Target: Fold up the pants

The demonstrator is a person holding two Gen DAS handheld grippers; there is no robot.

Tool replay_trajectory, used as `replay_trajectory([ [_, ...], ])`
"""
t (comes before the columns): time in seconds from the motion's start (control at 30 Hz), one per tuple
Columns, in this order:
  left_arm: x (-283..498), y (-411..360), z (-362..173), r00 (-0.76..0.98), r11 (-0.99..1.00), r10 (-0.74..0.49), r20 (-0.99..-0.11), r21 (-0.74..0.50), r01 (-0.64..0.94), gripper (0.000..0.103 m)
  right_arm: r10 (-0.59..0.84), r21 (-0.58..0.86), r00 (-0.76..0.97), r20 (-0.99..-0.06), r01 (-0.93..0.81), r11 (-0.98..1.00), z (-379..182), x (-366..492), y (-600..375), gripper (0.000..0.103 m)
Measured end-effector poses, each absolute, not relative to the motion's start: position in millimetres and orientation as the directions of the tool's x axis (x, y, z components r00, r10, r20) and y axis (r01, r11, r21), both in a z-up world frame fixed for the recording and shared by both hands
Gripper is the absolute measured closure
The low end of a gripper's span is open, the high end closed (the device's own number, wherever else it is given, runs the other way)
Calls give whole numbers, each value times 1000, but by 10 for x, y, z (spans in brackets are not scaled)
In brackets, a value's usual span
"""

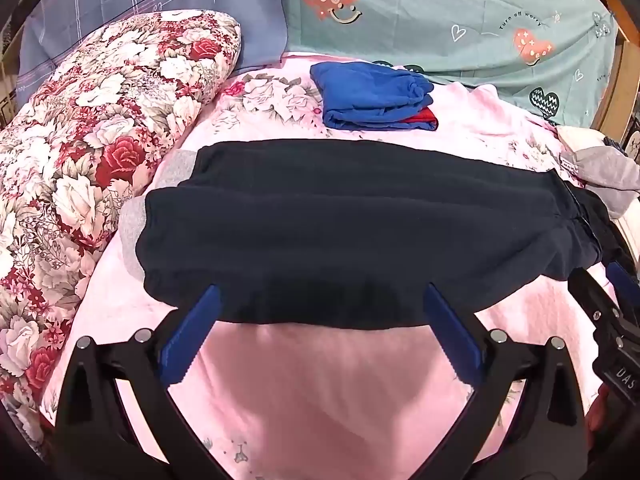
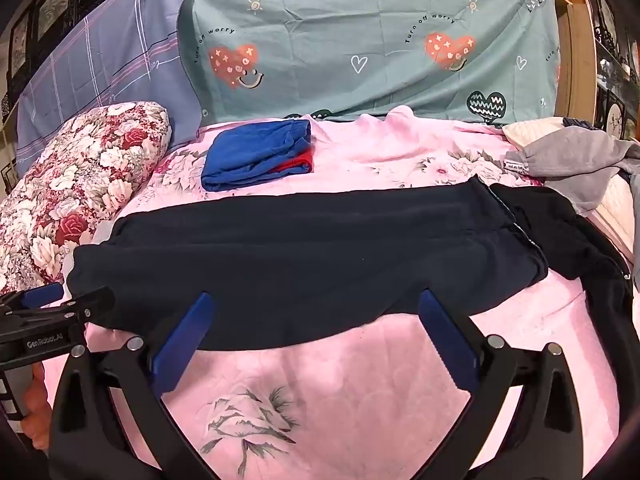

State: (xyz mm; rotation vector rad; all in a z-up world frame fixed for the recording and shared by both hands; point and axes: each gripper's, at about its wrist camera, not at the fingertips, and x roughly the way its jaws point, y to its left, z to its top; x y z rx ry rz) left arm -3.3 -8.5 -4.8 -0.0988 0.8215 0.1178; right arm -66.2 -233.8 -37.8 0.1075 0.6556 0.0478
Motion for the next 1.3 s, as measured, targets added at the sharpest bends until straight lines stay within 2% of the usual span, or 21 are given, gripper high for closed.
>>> replay_trajectory([
  [1.07,-19,-91,-86,670,989,64,-740,-44,-143,2,75,98,792,-606,-19,995,-416,-608,-2298,1],
  [1.17,-27,-103,-85,673,989,64,-737,-41,-139,2,112,160,777,-620,-15,987,-426,-612,-2312,1],
  [1.3,-50,-122,-68,676,990,65,-734,-38,-137,2,108,162,780,-617,-9,987,-406,-627,-2313,1],
])
